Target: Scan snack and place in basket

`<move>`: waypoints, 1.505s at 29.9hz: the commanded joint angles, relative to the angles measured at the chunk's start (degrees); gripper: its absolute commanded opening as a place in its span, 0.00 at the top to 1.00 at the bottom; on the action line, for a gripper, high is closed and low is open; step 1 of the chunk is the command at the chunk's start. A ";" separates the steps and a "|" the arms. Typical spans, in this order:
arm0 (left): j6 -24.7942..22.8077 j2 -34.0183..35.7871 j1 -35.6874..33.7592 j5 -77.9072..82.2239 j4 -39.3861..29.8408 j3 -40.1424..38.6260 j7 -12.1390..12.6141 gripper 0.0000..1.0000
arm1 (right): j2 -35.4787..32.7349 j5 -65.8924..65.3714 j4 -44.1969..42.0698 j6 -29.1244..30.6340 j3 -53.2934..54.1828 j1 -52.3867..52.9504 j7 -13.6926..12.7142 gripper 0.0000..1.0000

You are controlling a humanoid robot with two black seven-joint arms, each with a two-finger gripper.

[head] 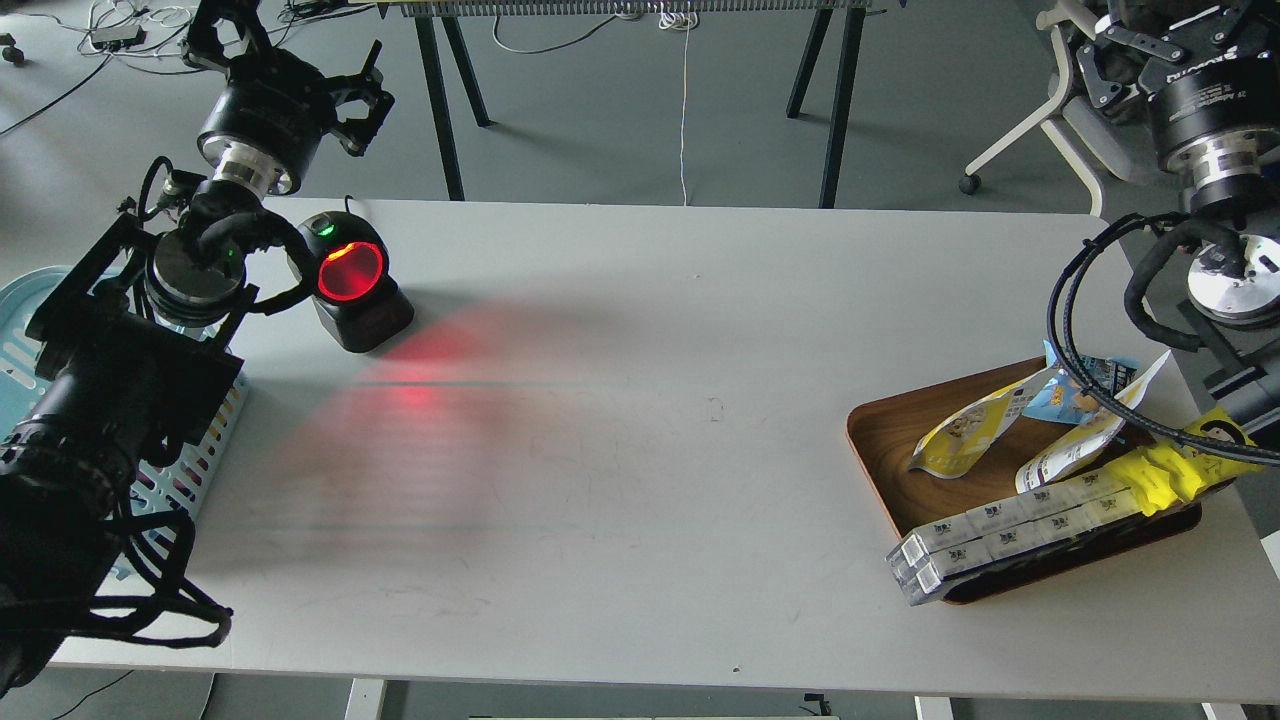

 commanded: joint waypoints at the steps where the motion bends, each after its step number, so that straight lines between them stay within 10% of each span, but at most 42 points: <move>1: 0.36 -0.31 -0.35 0.02 0.07 0.01 -0.23 0.00 | 0.55 0.01 -0.10 0.00 -0.25 0.18 0.00 0.01; 19: 2.20 -0.49 -2.37 0.02 -0.63 -0.08 0.12 0.00 | -15.97 -24.40 16.85 0.00 -21.85 24.42 0.66 0.01; 31: 2.47 0.22 -3.17 -0.07 -4.50 -0.43 -0.14 0.00 | -13.34 -50.50 30.91 -1.54 -52.35 51.84 0.66 0.01; 45: 1.77 1.80 -3.25 -0.15 -4.59 -1.05 -0.23 0.00 | -20.18 -92.70 62.03 -4.18 -75.30 62.58 0.66 0.01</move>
